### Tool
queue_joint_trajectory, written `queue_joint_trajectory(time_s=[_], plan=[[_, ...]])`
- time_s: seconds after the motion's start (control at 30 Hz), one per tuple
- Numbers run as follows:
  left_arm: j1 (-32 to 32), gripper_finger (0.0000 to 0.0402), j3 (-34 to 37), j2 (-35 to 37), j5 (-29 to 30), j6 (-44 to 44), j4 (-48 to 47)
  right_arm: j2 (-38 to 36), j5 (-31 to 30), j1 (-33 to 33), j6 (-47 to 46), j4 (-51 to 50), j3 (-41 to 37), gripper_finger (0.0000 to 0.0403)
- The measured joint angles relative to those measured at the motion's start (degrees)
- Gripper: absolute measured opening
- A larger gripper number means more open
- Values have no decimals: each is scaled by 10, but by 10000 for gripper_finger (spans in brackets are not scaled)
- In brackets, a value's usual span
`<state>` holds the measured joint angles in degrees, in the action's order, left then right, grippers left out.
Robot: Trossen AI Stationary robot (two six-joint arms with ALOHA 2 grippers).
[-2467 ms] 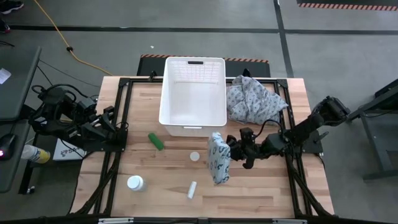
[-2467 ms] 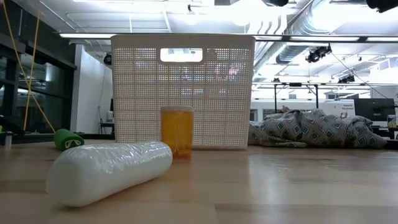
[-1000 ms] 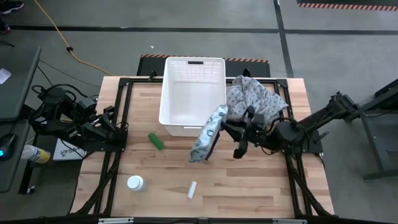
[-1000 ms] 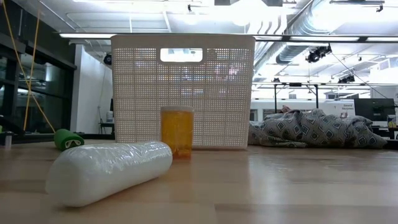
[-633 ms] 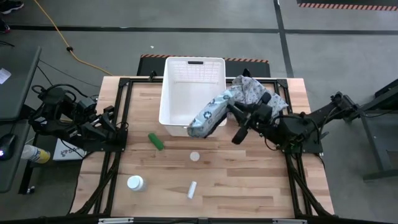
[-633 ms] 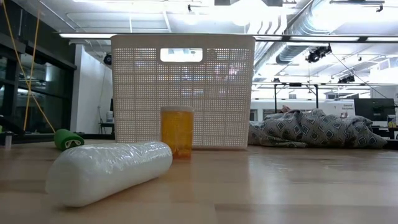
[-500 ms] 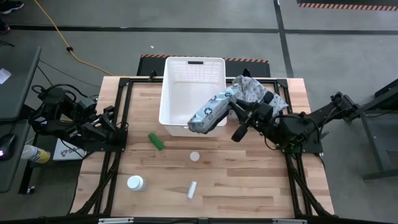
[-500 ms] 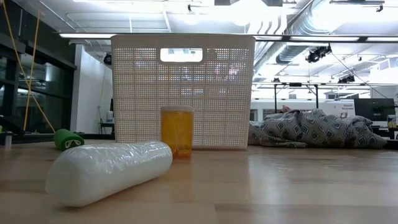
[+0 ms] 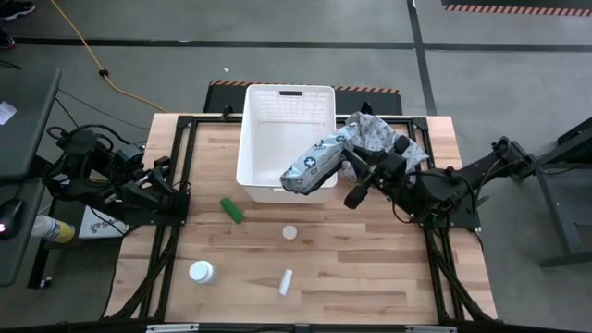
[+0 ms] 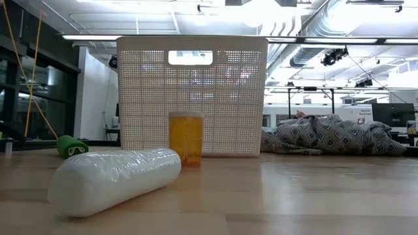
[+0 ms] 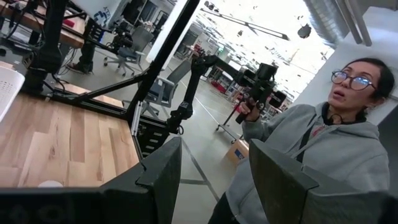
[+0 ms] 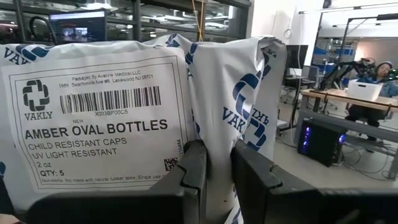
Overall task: Pick & place medical supplies in basket/bin
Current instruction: Put the mailer bag into the white laundry organizer
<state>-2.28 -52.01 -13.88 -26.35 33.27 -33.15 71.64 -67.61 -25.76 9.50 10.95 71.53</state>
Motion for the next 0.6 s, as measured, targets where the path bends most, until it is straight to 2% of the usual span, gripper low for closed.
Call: queue_joint_trajectory(time_s=[0.3,0.6], plan=[[0,221,0,0,6,0,0,0,13,31,-3,4,0,51],[0,221,0,0,13,0,0,0,112,115,-35,5,0,51]])
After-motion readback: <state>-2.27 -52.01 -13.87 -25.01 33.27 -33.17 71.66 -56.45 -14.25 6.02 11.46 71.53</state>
